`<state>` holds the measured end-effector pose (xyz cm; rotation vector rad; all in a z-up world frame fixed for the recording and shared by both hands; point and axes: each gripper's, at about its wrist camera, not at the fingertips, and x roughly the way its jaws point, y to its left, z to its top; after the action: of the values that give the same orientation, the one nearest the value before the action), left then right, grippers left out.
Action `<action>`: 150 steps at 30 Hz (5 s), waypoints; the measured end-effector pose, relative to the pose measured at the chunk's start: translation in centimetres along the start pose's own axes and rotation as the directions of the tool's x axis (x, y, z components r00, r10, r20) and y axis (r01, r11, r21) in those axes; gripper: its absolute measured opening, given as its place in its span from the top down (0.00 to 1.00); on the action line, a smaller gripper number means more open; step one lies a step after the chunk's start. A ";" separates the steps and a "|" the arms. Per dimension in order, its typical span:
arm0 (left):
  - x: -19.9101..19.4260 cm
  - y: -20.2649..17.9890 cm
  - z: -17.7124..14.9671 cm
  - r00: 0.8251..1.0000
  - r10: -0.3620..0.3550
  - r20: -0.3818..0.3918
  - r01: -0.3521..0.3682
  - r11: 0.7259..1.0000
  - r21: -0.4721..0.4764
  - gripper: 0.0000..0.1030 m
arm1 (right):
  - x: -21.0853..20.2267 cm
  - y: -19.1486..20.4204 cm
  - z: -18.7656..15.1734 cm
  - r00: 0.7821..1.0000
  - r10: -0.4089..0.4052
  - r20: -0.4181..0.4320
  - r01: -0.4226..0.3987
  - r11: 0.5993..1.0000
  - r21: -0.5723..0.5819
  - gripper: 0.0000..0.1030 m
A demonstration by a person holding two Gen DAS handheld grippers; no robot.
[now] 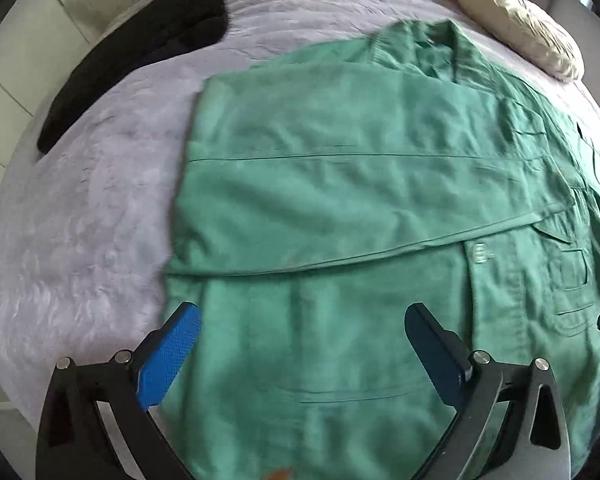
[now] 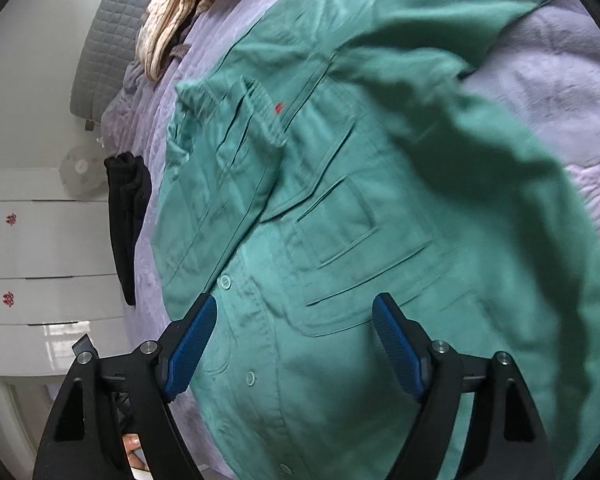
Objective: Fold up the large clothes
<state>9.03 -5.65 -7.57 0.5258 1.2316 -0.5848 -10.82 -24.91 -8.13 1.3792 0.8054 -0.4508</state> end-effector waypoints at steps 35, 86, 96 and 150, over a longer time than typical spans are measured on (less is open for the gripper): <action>-0.1 -20.8 4.1 0.997 -0.076 -0.002 0.074 0.975 0.211 0.01 | -18.3 -22.5 22.7 0.866 -0.007 0.501 -0.170 0.936 0.307 0.00; 2.0 6.8 1.4 0.985 -0.058 0.163 0.083 0.985 -0.148 0.01 | 6.3 16.1 7.5 0.985 -0.056 0.162 0.129 0.864 -0.486 0.92; 2.6 9.3 1.1 0.989 -0.054 0.140 0.079 0.980 -0.181 0.01 | 14.9 20.4 -2.1 0.954 -0.297 0.033 0.223 0.631 -0.743 0.54; 6.7 2.7 7.2 0.938 -0.338 0.080 0.345 0.932 -0.111 0.86 | -3.4 -7.7 7.5 0.986 -0.057 0.159 0.032 0.987 0.158 0.95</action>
<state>17.45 -9.25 -12.07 0.1866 1.3026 -0.8063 -16.72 -34.06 -10.98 1.4486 0.6794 -0.6638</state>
